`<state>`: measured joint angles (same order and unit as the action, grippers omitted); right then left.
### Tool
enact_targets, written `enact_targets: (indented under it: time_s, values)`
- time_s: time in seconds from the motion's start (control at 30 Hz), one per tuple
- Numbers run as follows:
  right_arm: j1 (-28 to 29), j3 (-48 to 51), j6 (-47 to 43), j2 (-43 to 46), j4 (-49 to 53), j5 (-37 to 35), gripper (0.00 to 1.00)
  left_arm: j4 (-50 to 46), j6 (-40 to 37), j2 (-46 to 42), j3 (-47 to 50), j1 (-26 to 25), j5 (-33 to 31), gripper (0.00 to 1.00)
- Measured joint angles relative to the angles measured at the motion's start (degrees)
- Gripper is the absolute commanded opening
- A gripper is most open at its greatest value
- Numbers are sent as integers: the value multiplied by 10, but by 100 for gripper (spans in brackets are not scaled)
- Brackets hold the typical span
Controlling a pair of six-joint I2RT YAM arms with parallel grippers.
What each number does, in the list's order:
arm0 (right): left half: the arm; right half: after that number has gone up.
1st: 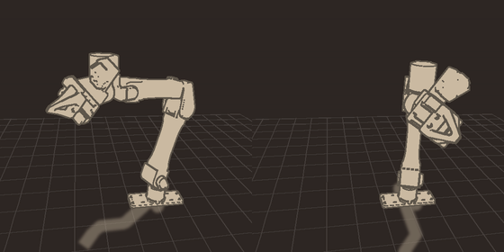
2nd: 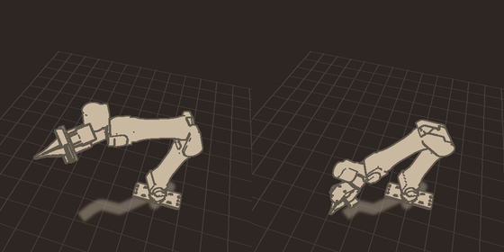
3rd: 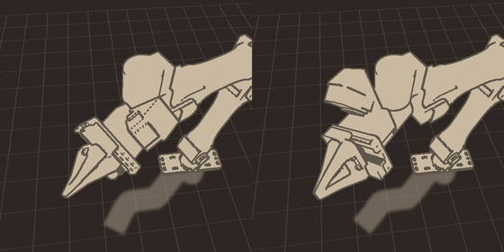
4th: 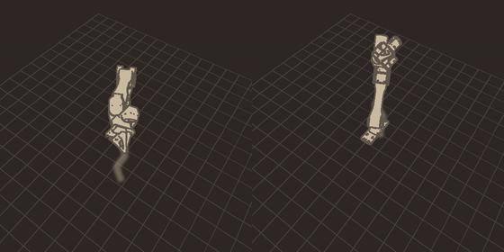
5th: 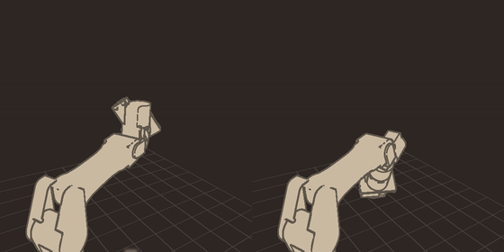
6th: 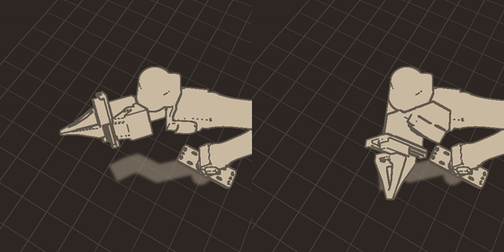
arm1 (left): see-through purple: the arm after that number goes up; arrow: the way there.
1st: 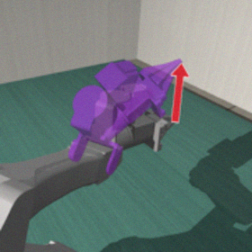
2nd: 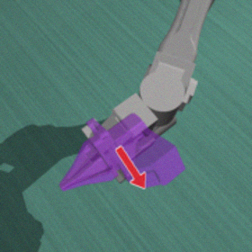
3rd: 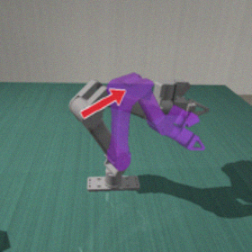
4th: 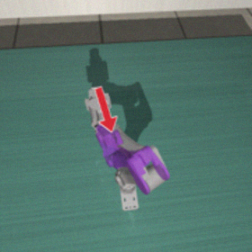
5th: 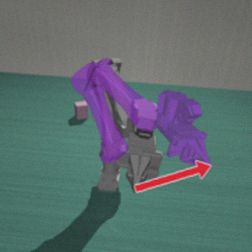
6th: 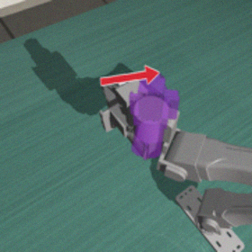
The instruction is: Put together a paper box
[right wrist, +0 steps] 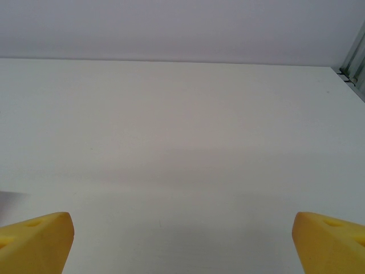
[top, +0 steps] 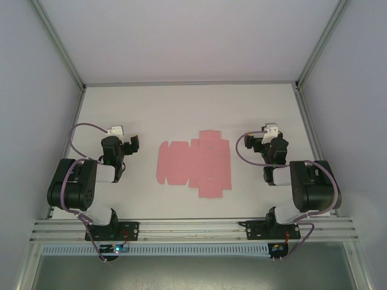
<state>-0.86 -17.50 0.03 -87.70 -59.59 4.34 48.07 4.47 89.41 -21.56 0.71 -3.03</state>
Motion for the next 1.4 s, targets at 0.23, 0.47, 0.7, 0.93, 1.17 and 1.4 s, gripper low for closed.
enact_targets:
  time_s: [0.23,0.47,0.7,0.93,1.17,1.4]
  values:
    - [-1,-3,0,7,16,0,98,-55,0,-20,-22,0,-4,100]
    - [11,-91,12,97,200,-22,98,-237,35,-129,-129,0,-8,100]
    - [104,-248,78,163,466,-67,98,-403,127,-155,-212,-7,73,100]
    - [174,-304,188,135,646,-61,85,-518,185,-151,-221,-40,164,100]
    - [244,-318,248,40,715,-37,60,-586,200,-77,-268,-95,226,100]
    - [250,-339,286,-37,727,-5,54,-619,203,1,-304,-138,275,100]
